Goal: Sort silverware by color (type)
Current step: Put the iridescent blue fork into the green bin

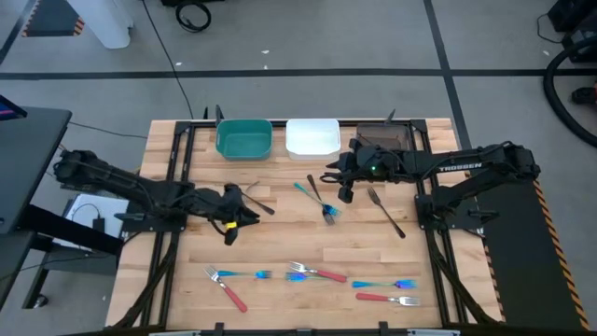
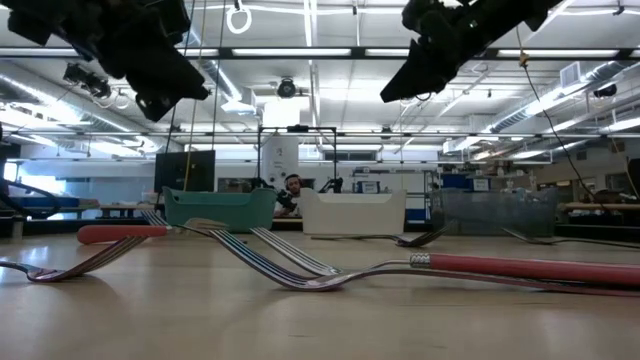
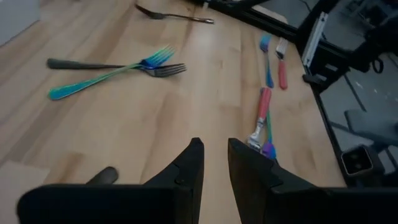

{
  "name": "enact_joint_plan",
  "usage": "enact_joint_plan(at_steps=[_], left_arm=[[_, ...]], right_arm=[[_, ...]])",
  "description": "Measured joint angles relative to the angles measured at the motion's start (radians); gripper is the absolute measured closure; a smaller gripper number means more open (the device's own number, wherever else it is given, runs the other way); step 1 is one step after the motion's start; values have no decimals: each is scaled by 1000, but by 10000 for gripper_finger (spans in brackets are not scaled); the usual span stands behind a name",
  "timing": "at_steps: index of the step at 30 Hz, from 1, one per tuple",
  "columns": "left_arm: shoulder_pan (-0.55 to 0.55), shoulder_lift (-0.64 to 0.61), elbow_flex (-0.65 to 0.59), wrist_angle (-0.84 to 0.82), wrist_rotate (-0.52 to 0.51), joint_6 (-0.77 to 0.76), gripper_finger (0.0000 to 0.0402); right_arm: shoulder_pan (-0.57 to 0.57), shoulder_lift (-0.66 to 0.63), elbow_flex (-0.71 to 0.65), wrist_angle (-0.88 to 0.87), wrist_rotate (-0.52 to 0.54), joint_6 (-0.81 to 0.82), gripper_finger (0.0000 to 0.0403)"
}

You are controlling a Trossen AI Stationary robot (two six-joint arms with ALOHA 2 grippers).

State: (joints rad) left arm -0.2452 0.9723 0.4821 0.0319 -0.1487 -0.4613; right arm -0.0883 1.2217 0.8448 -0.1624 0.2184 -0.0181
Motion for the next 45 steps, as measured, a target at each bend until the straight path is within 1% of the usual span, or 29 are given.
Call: enact_joint_plan(at_steps=[3, 5, 8, 12, 16, 18, 20, 22, 25, 28, 31, 36, 38, 42, 45], left_arm=[[-20, 37, 30, -1, 24, 6, 322], [-32, 53, 40, -1, 27, 39, 322], [-38, 67, 43, 0, 27, 100, 322], [-23, 69, 43, 2, 19, 106, 322], [-11, 69, 43, 14, 18, 106, 322], [0, 69, 43, 31, 19, 107, 322], [18, 69, 43, 66, 6, 106, 322], [43, 69, 43, 119, -19, 107, 322], [91, 68, 43, 205, -33, 108, 322], [146, 68, 43, 255, -34, 109, 322], [200, 68, 43, 260, -34, 109, 322], [257, 68, 43, 258, -28, 107, 322], [267, 68, 43, 257, 14, 107, 322], [257, 68, 43, 255, 145, 106, 322], [222, 68, 43, 241, 179, 106, 322]], right_arm=[[0, 0, 0, -6, 0, -1, 297], [0, 0, 0, -7, 5, -10, 297], [0, 0, 0, 16, 74, -64, 297], [-13, 0, 0, 16, 250, -171, 297], [-33, 0, 0, 17, 460, -246, 297], [-51, -4, 0, 20, 564, -312, 297], [-78, -12, 0, 49, 641, -380, 297], [-116, -30, 0, 94, 680, -429, 297], [-179, -62, 0, 149, 661, -454, 297], [-237, -94, 0, 145, 618, -453, 297], [-281, -115, 0, 136, 597, -450, 297], [-322, -124, 0, 63, 573, -427, 297], [-330, -124, 0, 35, 565, -387, 297], [-333, -124, 0, -50, 517, -281, 297], [-327, -124, 0, -107, 462, -176, 297]])
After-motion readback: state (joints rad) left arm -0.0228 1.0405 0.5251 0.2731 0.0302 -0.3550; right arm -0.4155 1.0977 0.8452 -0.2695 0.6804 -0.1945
